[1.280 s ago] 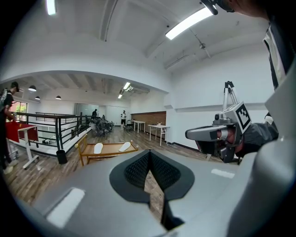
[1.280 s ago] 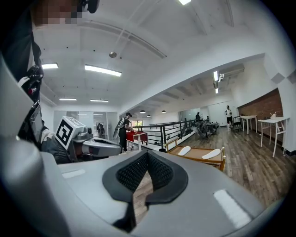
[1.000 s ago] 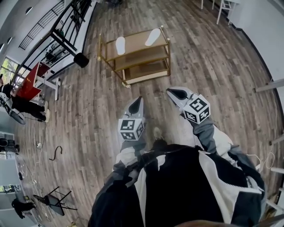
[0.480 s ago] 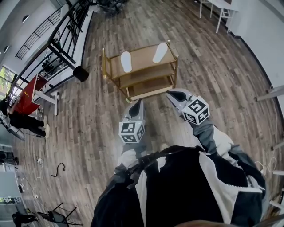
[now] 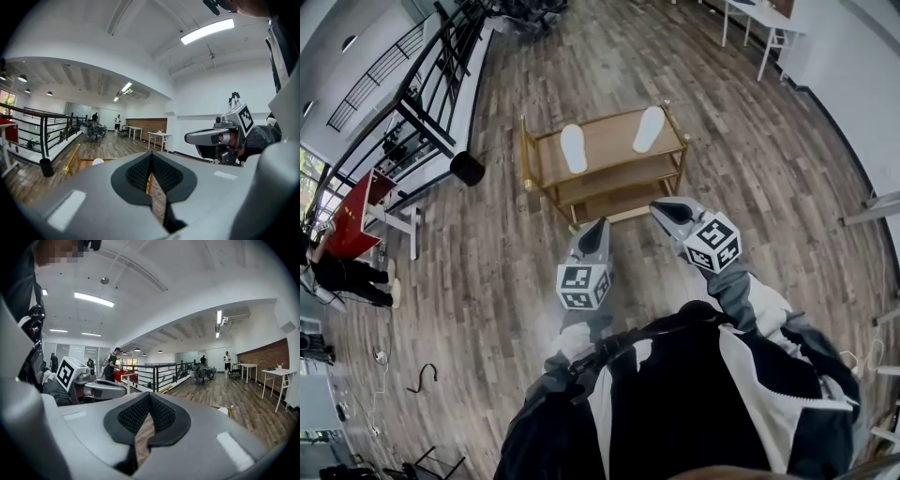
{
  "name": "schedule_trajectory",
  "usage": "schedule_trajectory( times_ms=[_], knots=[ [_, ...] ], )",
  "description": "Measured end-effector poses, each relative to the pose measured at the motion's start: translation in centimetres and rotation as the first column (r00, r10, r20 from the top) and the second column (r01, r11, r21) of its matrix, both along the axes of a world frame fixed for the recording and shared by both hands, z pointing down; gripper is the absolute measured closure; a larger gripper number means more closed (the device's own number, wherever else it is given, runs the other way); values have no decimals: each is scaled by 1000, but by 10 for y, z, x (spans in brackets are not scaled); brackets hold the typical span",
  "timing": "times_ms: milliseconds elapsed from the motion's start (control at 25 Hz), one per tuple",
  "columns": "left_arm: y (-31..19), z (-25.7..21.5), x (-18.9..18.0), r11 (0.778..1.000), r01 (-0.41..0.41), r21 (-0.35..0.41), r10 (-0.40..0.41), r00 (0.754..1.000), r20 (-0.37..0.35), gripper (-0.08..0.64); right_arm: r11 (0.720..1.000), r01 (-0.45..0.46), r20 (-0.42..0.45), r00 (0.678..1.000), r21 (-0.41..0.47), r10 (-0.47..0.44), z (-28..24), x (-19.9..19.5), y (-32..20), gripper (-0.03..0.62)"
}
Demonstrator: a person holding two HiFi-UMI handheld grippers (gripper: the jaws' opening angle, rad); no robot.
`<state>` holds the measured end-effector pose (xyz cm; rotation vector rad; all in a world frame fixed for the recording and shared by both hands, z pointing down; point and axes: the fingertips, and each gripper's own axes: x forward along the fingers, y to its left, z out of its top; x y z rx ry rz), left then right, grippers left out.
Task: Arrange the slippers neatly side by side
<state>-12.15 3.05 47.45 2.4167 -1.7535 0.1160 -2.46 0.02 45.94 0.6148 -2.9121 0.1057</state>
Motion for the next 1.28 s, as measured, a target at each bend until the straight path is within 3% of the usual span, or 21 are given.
schedule_trajectory(
  times_ms=[320, 920, 1280],
  knots=[
    [-30, 8, -14, 1000, 19, -9, -20, 1000, -20, 548, 1000, 8, -31, 999, -3, -8, 5, -9, -31, 588],
    [-194, 21, -69, 983, 173, -67, -173, 985, 12, 548, 987, 150, -9, 989, -58, -151, 25, -67, -213, 588],
    [-286, 7, -84, 975, 215, -61, -211, 976, 57, 548, 982, 163, 53, 986, -93, -159, 21, -78, -306, 588]
  ],
)
